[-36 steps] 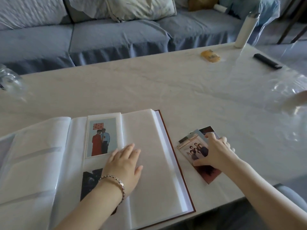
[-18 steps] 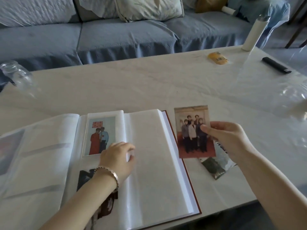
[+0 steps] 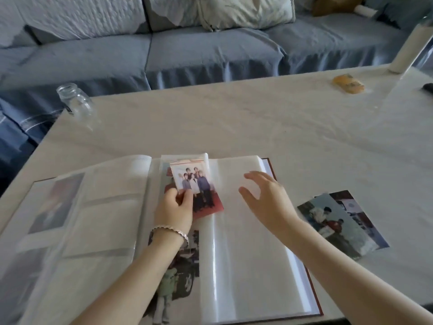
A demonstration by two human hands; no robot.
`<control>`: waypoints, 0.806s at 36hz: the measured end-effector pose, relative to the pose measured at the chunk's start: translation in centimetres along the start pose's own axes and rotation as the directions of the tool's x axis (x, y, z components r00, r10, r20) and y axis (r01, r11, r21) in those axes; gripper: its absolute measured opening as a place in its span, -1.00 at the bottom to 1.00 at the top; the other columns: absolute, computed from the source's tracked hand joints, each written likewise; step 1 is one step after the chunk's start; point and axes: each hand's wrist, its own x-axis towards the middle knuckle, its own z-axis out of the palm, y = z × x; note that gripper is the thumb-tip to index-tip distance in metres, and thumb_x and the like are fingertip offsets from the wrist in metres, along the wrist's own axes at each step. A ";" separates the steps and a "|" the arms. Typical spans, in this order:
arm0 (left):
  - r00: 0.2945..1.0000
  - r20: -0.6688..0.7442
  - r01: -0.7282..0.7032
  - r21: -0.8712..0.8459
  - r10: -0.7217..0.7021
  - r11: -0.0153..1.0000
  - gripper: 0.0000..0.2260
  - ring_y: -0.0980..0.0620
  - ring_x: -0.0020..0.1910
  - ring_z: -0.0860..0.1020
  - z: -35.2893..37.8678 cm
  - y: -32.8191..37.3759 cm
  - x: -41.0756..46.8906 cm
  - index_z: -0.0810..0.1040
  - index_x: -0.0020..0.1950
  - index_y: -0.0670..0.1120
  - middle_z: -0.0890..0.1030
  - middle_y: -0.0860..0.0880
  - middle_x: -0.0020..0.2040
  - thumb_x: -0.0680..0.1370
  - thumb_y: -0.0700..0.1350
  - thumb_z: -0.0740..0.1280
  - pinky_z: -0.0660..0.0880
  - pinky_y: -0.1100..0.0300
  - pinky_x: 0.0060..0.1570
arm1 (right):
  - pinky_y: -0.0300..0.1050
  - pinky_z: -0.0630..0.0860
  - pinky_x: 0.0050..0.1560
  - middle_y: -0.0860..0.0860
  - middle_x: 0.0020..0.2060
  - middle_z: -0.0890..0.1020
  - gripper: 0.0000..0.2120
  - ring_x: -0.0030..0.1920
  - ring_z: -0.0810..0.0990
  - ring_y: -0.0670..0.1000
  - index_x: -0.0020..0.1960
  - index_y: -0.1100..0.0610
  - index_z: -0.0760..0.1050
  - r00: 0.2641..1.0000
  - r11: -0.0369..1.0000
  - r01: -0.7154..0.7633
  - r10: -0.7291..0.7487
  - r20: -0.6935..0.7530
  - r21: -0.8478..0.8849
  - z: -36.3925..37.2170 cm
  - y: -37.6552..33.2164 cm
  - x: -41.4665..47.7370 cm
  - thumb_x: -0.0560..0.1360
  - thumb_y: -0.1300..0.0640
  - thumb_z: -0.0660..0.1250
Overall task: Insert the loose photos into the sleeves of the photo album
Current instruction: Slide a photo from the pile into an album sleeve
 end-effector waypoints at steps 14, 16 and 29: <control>0.999 -0.007 0.039 0.041 -0.039 0.998 -0.77 0.09 -0.32 0.45 0.4 -0.2 0.6 0.48 -0.06 -0.19 0.60 -0.07 -0.08 0.61 -0.05 0.16 0.23 0.31 -0.47 | 0.02 -0.20 0.49 -0.05 0.52 -0.20 -0.14 0.50 -0.29 -0.05 0.53 0.00 -0.13 0.970 0.941 -0.169 0.212 0.120 -0.293 3.3 0.9 2.0 0.43 -0.38 0.14; 1.000 0.005 0.030 0.087 -0.031 0.996 -0.76 0.12 -0.34 0.44 0.4 -0.1 0.7 0.47 -0.08 -0.18 0.58 -0.06 -0.09 0.62 -0.05 0.15 0.22 0.31 -0.48 | 0.01 -0.19 0.49 -0.06 0.52 -0.20 -0.21 0.50 -0.28 -0.05 0.53 -0.05 -0.11 0.970 0.943 -0.165 0.208 0.124 -0.289 3.4 1.0 2.0 0.47 -0.34 0.13; 1.000 -0.002 0.029 0.076 -0.029 0.997 -0.74 0.04 -0.41 0.38 0.4 -0.5 0.9 0.32 -0.28 -0.13 0.42 0.01 -0.37 0.59 -0.08 0.18 0.21 0.20 -0.45 | 0.13 -0.04 0.46 -0.08 0.43 0.31 -0.42 0.46 -0.04 -0.02 0.45 0.04 0.28 0.773 0.703 0.628 -0.515 0.370 -0.334 2.7 2.7 3.8 0.44 0.28 0.04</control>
